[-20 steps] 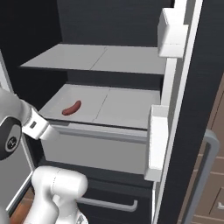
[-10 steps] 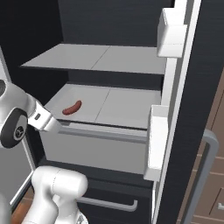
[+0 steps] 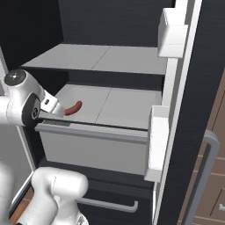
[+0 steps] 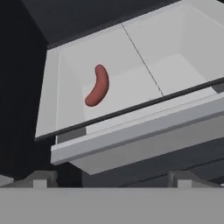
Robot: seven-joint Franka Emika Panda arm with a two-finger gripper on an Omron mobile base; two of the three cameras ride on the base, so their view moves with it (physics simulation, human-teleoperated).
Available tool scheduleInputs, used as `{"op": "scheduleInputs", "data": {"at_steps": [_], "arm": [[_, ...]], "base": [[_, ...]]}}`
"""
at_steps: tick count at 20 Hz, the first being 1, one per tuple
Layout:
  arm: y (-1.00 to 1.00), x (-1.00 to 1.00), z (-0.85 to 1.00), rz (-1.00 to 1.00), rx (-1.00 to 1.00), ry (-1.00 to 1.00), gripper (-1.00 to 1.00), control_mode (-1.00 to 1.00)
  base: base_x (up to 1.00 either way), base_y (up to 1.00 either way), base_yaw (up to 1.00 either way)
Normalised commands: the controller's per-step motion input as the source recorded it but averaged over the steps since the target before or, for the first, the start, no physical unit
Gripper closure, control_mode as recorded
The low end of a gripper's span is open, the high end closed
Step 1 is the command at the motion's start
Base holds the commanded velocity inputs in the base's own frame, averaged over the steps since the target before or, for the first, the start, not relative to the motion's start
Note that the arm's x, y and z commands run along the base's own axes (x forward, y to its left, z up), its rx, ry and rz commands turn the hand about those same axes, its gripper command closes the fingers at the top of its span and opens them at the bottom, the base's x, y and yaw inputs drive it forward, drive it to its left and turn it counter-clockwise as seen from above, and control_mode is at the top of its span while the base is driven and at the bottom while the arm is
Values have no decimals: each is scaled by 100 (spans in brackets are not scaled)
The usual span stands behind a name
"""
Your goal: Move the hot dog bun to the plate on the dining table and place the condiment next to that plate. Then navigate to the fridge and take the sausage and place it on the plate as well.
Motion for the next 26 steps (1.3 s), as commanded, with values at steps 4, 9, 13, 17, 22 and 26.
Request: {"op": "scheduleInputs", "data": {"at_steps": [4,9,13,17,22,26], "arm": [[0,8,-47,30,0,10,-100,-100],[2,36,-20,4,-1,3,-100,-100],[6,43,0,-1,-2,0,-100,-100],[10,39,-7,-3,-4,0,-100,-100],[13,38,-9,-2,-5,0,-100,-100],[1,28,-18,0,-5,0,-100,-100]], "base": [[0,0,0],[0,0,0],[0,0,0],[0,0,0],[0,0,0],[0,0,0]]}}
